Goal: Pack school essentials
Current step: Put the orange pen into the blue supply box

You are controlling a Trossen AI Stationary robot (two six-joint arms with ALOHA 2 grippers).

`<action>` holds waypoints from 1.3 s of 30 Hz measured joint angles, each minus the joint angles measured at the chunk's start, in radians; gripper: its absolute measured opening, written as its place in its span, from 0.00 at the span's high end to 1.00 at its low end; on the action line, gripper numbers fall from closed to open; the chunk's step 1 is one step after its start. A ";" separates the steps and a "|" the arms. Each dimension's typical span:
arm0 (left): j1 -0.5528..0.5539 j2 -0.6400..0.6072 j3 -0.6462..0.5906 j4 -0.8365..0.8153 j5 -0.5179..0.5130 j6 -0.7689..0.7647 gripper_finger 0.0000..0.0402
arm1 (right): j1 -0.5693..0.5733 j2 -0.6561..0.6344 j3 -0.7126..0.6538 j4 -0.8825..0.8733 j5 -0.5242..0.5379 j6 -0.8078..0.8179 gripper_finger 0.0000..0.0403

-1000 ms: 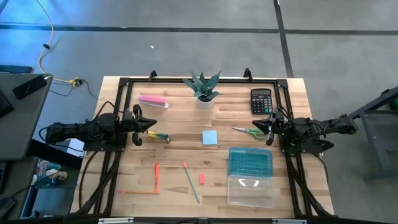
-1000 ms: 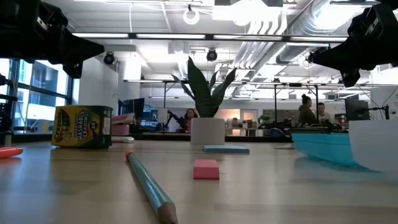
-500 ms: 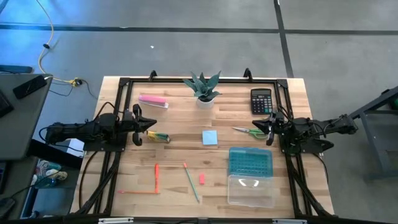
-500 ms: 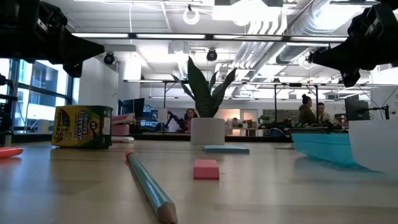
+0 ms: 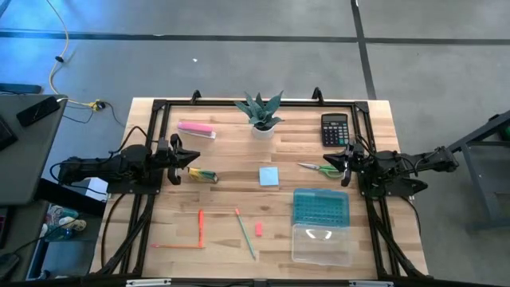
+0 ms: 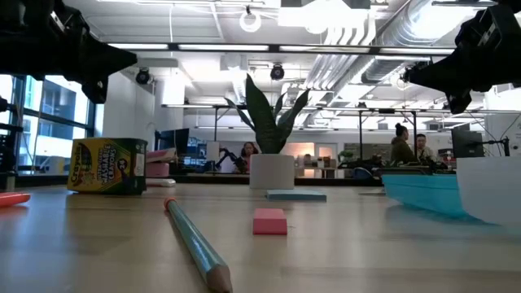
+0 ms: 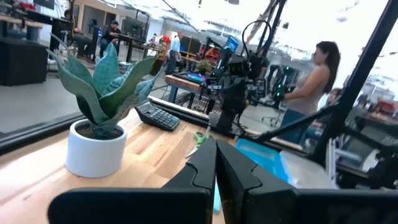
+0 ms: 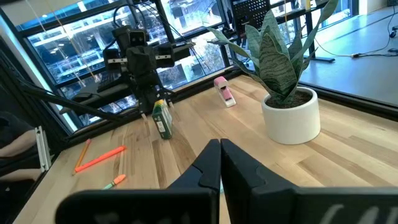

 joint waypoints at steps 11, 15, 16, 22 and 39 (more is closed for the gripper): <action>0.000 0.000 0.000 0.000 0.015 -0.021 0.88 | 0.000 0.000 0.000 0.000 0.000 0.000 1.00; 0.000 0.000 0.000 0.000 0.010 -0.078 0.76 | 0.000 0.000 0.000 0.000 0.000 0.000 1.00; 0.000 0.000 0.000 0.000 0.005 -0.098 0.73 | 0.000 0.000 0.000 0.000 0.000 0.000 1.00; 0.000 0.000 0.000 0.001 -0.003 -0.226 0.61 | 0.000 0.000 0.000 0.000 0.000 0.000 1.00; 0.000 0.013 0.094 0.131 0.000 -0.345 0.61 | 0.000 0.000 0.000 0.000 0.000 0.000 1.00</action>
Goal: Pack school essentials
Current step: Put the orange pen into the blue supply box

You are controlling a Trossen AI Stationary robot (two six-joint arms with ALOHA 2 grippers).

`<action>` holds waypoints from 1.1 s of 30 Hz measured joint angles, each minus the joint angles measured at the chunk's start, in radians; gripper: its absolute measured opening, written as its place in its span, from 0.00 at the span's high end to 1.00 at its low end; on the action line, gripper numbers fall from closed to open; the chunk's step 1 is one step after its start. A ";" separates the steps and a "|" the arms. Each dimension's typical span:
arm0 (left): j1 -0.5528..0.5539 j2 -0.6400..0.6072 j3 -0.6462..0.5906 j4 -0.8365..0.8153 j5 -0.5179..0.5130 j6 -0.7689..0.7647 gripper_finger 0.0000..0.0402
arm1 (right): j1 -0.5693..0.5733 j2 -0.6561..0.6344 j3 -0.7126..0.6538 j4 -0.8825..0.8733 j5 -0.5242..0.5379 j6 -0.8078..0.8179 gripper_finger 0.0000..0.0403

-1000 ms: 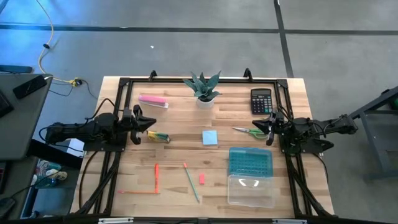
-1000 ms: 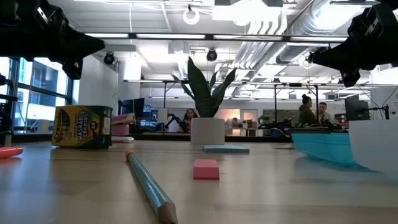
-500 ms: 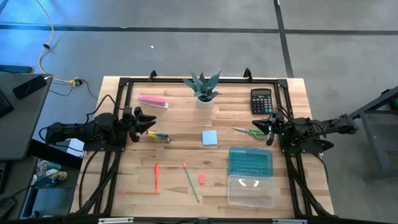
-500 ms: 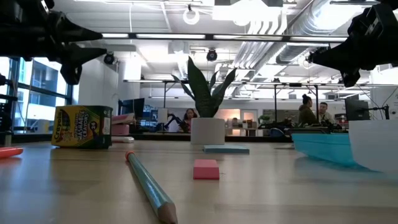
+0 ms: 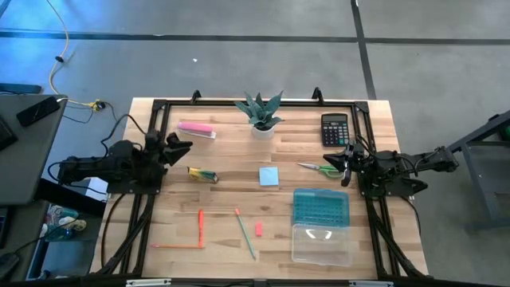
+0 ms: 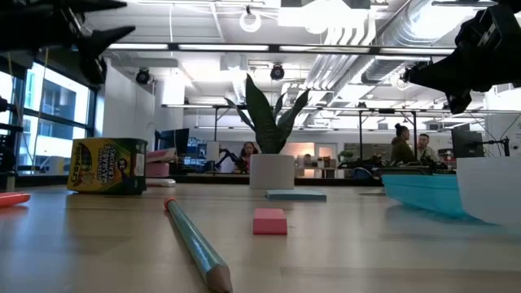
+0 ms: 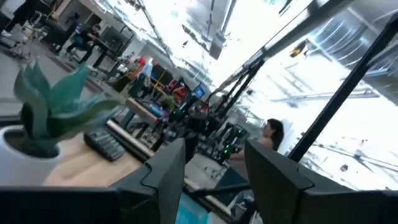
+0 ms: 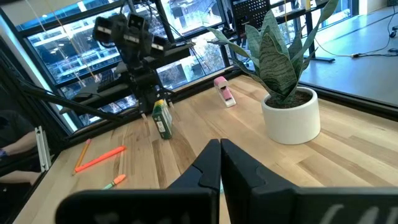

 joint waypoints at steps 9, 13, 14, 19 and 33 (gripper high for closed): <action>0.000 0.139 0.241 -0.223 -0.020 -0.009 0.61 | 0.000 0.000 0.000 0.000 0.000 0.000 1.00; 0.000 0.234 0.358 -0.380 -0.022 -0.049 0.61 | 0.000 0.000 0.000 0.000 0.000 0.000 1.00; 0.000 0.256 0.384 -0.415 -0.022 -0.061 0.61 | 0.000 0.000 0.000 0.000 0.000 0.000 1.00; 0.000 0.385 0.514 -0.595 0.007 -0.145 0.61 | 0.000 0.000 0.000 0.000 0.000 0.000 1.00; -0.195 0.709 0.689 -0.848 0.068 -0.466 0.61 | 0.000 0.000 0.000 0.000 0.000 0.000 1.00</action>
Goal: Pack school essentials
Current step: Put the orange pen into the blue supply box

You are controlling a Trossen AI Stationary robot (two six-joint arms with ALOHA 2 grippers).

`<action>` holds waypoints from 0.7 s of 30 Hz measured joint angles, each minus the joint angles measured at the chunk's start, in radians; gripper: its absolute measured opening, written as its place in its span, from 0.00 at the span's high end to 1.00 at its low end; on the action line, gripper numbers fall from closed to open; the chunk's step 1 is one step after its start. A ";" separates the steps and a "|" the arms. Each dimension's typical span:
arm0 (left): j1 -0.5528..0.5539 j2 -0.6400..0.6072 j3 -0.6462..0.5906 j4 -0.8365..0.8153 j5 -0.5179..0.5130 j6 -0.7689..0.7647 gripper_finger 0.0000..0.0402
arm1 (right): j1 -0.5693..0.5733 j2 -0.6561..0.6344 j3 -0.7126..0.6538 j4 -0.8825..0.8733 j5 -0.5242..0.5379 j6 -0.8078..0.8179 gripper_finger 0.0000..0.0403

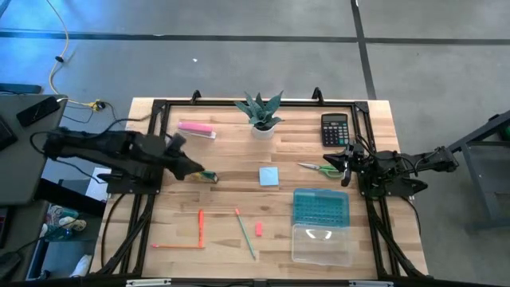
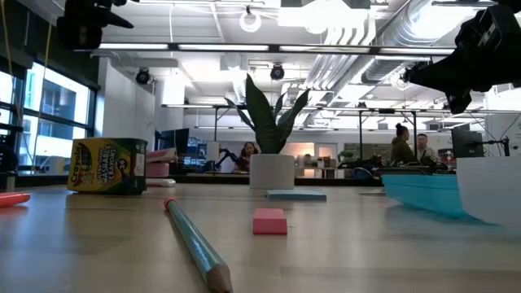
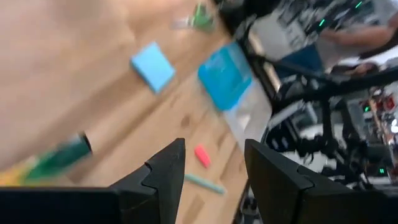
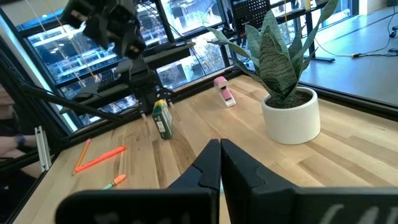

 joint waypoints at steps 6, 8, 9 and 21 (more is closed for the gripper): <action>-0.149 0.131 0.000 -0.027 -0.020 -0.194 0.61 | 0.000 0.000 0.000 0.000 0.000 0.000 1.00; -0.195 0.173 0.000 -0.030 -0.037 -0.258 0.61 | 0.000 0.000 0.000 0.000 0.000 0.000 1.00; -0.217 0.192 0.000 -0.034 -0.044 -0.291 0.61 | 0.000 0.000 0.000 0.000 0.000 0.000 1.00; -0.433 0.424 0.000 -0.033 -0.057 -0.662 0.61 | 0.000 0.000 0.000 0.000 0.000 0.000 1.00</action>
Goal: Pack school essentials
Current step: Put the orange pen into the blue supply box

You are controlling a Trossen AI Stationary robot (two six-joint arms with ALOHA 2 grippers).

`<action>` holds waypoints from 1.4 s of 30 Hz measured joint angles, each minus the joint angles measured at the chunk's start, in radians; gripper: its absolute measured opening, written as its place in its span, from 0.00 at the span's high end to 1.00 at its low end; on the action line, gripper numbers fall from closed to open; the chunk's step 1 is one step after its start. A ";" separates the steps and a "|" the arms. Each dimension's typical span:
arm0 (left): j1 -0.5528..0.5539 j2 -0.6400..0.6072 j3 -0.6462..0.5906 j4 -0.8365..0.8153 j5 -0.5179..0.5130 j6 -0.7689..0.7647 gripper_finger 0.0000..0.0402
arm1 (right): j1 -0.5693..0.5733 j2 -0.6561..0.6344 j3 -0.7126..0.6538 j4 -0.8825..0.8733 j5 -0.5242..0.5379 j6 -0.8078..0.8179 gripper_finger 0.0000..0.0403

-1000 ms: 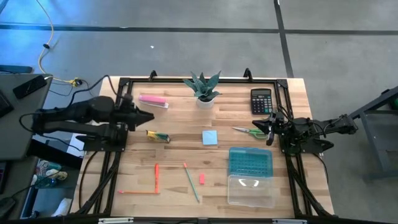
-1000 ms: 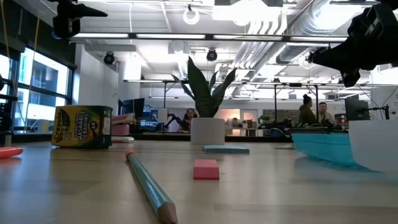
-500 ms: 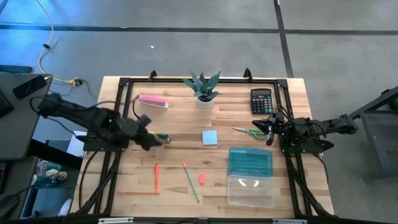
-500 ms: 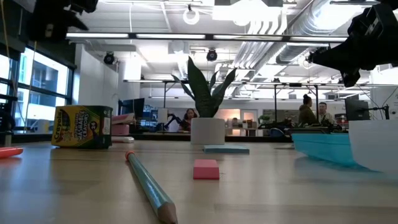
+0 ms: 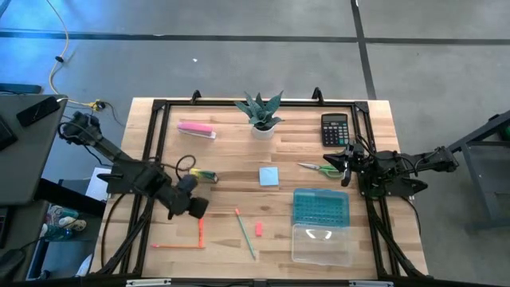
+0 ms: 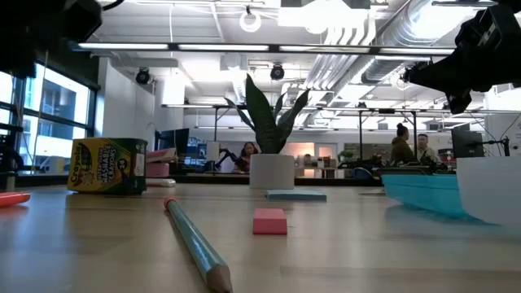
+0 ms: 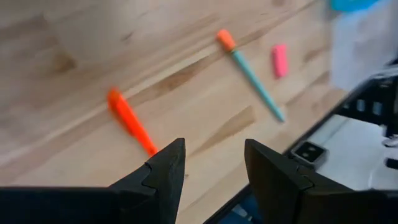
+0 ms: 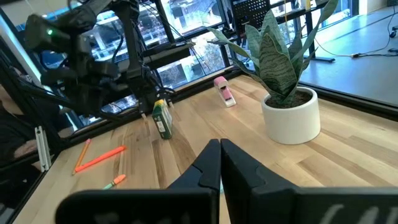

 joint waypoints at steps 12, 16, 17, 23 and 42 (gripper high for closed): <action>-0.080 0.192 0.000 -0.008 -0.021 -0.249 0.61 | 0.000 0.000 0.000 0.000 0.000 0.000 1.00; -0.076 0.245 0.000 -0.009 -0.025 -0.278 0.61 | 0.000 0.000 0.000 0.000 0.000 0.000 1.00; -0.074 0.258 0.000 -0.008 -0.026 -0.283 0.61 | 0.000 0.000 0.000 0.000 0.000 0.000 1.00; -0.065 0.319 0.000 -0.007 -0.022 -0.307 0.61 | 0.000 0.000 0.000 0.000 0.000 0.000 1.00; -0.032 0.479 0.005 -0.013 -0.016 -0.302 0.61 | 0.000 0.000 0.000 0.000 0.000 0.000 1.00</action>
